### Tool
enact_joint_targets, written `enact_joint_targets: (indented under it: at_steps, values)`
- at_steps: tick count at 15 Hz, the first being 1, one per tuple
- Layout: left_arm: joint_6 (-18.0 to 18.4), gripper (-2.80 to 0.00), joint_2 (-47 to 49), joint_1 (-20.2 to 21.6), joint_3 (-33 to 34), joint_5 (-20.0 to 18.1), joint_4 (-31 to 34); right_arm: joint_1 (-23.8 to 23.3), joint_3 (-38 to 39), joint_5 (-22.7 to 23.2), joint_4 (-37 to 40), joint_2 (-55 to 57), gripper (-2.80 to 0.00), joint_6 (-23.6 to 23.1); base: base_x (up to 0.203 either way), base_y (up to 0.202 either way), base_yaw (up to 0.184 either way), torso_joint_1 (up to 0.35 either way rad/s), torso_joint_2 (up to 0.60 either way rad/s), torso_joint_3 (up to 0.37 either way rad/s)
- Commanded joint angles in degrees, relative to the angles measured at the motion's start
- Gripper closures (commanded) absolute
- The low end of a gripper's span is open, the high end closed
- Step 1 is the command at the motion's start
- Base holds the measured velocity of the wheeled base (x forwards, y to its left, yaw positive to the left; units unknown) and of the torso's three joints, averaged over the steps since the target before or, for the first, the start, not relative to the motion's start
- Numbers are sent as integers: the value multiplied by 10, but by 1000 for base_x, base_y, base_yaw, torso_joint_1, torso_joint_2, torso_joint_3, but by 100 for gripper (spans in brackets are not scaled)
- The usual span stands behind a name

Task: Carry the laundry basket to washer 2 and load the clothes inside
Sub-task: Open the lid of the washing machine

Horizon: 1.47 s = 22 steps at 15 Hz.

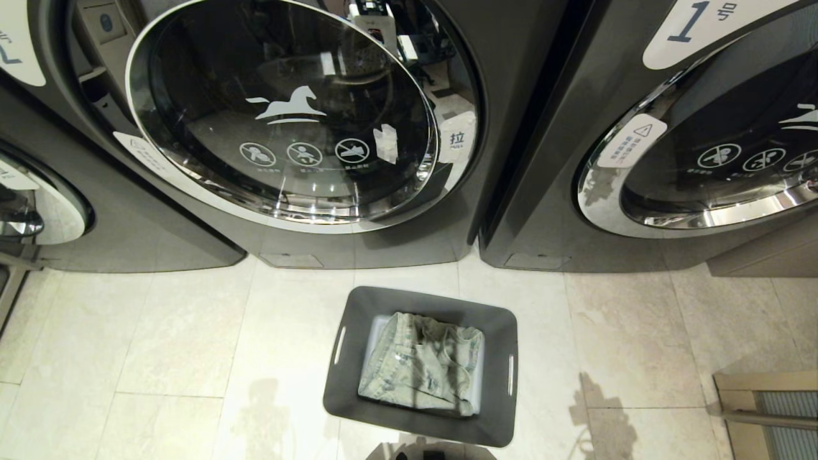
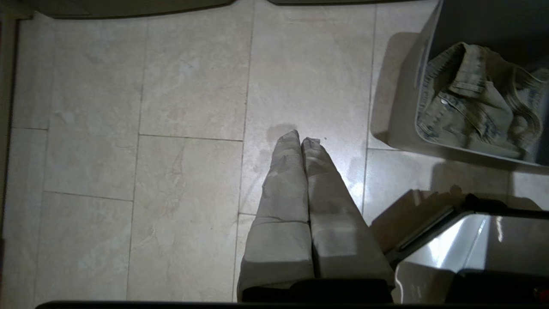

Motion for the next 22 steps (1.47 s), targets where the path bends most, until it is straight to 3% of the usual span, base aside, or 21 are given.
enact_joint_targets:
  at_steps: [1,4,6,7,13,15,18,20,22]
  values:
    - [6,0,-5,1,-13,-8,51,-3,23,0,-3,-27,0,0,0,0,0,0,0,0]
    - [25,0,-5,1,-12,-16,53,-3,23,-1,-3,-46,0,6,0,0,0,0,0,0]
    - [9,0,-5,0,5,-63,51,-3,23,-2,-3,-46,0,20,0,0,0,0,0,0]
    - [6,0,-6,-3,7,-67,49,-3,23,-1,-3,-46,0,19,0,0,0,0,0,0]
    - [-16,0,-165,-43,3,-50,57,-3,23,-3,-3,-46,0,22,0,0,0,0,0,0]
    - [-45,0,-166,-45,3,-39,57,-3,23,-4,-3,-46,0,43,0,0,0,0,0,0]
    - [-51,0,-166,-45,3,-34,57,-4,23,-16,-2,-46,0,77,0,0,0,0,0,0]
    - [-46,0,-166,-45,3,-35,57,-4,23,-17,-3,-46,0,73,0,0,0,0,0,0]
    - [-45,0,-166,-45,3,-36,57,-4,23,-10,-1,-46,0,21,0,0,0,0,0,0]
